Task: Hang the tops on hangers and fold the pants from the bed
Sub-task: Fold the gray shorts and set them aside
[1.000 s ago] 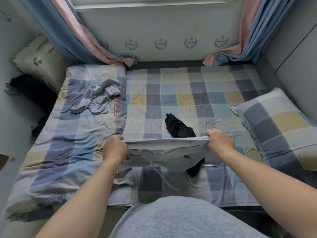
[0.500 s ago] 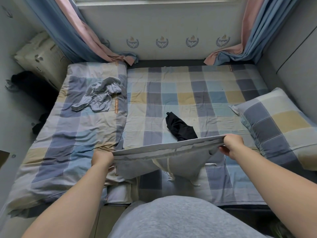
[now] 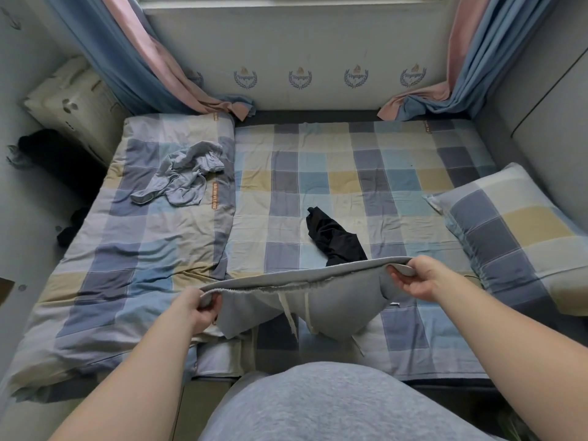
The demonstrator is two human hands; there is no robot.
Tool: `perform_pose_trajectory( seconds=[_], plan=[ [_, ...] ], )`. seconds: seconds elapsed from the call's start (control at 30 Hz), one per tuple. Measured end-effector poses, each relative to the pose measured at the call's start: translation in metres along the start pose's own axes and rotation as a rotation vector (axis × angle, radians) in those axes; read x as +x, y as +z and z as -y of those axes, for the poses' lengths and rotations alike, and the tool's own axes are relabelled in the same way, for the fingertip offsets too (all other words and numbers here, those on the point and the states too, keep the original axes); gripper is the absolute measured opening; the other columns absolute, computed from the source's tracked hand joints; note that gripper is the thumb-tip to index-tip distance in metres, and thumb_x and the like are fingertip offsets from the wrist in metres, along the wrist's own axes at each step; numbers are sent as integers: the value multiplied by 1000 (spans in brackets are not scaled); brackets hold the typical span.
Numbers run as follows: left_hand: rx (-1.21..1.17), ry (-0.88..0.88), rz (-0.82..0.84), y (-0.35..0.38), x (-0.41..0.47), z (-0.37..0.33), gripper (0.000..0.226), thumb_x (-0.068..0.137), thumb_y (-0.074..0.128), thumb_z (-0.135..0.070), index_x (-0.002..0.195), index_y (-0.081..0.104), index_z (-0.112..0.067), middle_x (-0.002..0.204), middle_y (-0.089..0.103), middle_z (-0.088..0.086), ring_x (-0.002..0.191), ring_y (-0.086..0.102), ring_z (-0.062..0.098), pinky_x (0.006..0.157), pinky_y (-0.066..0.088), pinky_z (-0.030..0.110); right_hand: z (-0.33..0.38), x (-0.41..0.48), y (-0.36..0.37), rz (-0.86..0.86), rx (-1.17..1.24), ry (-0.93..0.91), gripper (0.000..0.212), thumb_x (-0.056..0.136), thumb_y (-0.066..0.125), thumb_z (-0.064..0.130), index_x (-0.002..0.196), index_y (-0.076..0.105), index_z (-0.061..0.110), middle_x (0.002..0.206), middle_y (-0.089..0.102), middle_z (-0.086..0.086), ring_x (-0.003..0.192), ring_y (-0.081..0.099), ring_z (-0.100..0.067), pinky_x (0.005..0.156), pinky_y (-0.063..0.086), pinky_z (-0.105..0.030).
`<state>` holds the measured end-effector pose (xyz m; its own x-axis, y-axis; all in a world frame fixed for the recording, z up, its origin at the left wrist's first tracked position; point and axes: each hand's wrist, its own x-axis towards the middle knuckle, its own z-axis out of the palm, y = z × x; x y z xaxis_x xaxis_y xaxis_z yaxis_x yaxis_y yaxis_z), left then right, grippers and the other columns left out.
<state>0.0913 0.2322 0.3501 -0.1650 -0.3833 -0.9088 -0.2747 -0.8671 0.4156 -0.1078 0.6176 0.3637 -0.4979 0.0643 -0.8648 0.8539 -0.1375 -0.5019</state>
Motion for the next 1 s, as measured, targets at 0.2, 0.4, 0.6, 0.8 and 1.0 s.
perform_pose_trajectory(
  seconds=[0.2, 0.4, 0.6, 0.8, 1.0],
  plan=[
    [-179, 131, 188, 17, -22, -7, 35, 63, 29, 11, 80, 59, 6, 91, 56, 20, 81, 59, 31, 104, 48, 39, -3, -7, 18, 209, 98, -96, 23, 93, 47, -11, 91, 57, 9, 92, 65, -10, 63, 72, -16, 68, 52, -21],
    [384, 638, 15, 25, -6, 4, 26, 89, 52, 12, 97, 68, -7, 76, 62, 8, 66, 54, 20, 63, 46, 31, 2, -5, 26, 178, -172, -433, 42, 82, 46, -28, 103, 63, 5, 106, 66, -20, 94, 67, -28, 93, 54, -36],
    [774, 1006, -152, 42, -19, -20, 14, 92, 59, -20, 85, 67, -11, 79, 66, 9, 82, 60, 32, 68, 43, 37, 42, -25, 36, -59, -584, -908, 16, 90, 65, 6, 81, 65, 19, 80, 67, -5, 83, 64, -27, 77, 53, -40],
    [600, 1087, -88, 94, -73, -81, 19, 98, 47, -19, 97, 62, -8, 92, 62, 9, 101, 57, 36, 79, 38, 36, 112, -65, 57, -184, -683, -1212, 16, 97, 55, 19, 81, 53, 16, 75, 55, -2, 73, 48, -23, 63, 39, -34],
    [391, 987, -44, 144, -146, -154, 32, 98, 45, -34, 95, 62, -7, 103, 62, 12, 95, 54, 30, 83, 41, 36, 201, -125, 81, -181, -600, -1422, 23, 96, 63, 24, 77, 52, 14, 62, 51, 4, 58, 45, -9, 59, 36, -31]
  ],
)
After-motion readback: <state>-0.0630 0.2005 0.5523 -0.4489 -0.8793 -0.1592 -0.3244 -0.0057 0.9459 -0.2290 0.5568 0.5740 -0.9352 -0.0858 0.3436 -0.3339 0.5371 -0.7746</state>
